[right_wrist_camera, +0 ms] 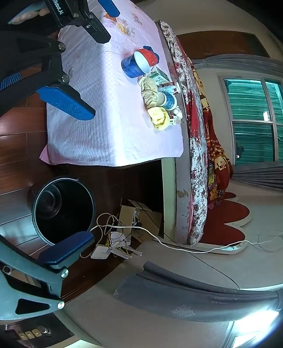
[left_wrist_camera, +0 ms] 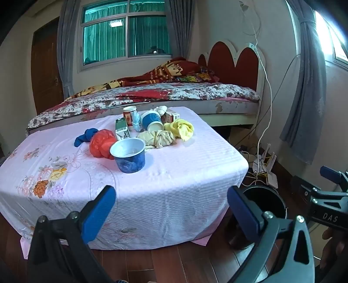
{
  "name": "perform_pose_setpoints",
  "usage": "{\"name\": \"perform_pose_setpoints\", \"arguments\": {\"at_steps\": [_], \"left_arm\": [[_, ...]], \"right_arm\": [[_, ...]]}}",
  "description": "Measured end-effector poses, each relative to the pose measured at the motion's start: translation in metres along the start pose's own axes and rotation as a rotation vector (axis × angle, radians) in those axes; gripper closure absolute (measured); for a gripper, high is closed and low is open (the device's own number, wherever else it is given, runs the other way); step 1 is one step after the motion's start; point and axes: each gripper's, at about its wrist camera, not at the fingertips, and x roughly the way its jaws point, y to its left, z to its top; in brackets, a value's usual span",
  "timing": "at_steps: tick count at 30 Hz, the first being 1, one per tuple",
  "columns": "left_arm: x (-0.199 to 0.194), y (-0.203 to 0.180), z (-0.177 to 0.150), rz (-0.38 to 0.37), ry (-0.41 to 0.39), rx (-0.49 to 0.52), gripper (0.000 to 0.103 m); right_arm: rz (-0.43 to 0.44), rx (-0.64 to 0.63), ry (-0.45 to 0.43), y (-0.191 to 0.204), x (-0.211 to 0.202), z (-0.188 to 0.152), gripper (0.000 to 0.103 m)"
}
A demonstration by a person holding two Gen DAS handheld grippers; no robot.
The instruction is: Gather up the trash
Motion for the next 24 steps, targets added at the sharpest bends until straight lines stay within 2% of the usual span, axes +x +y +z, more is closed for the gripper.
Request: {"name": "perform_pose_setpoints", "arguments": {"at_steps": [24], "left_arm": [[0.0017,0.0037,-0.0004,0.0,0.007,-0.007,0.001]], "right_arm": [[-0.004,-0.004,-0.003,0.0014,0.0002,0.0001,0.0]]}}
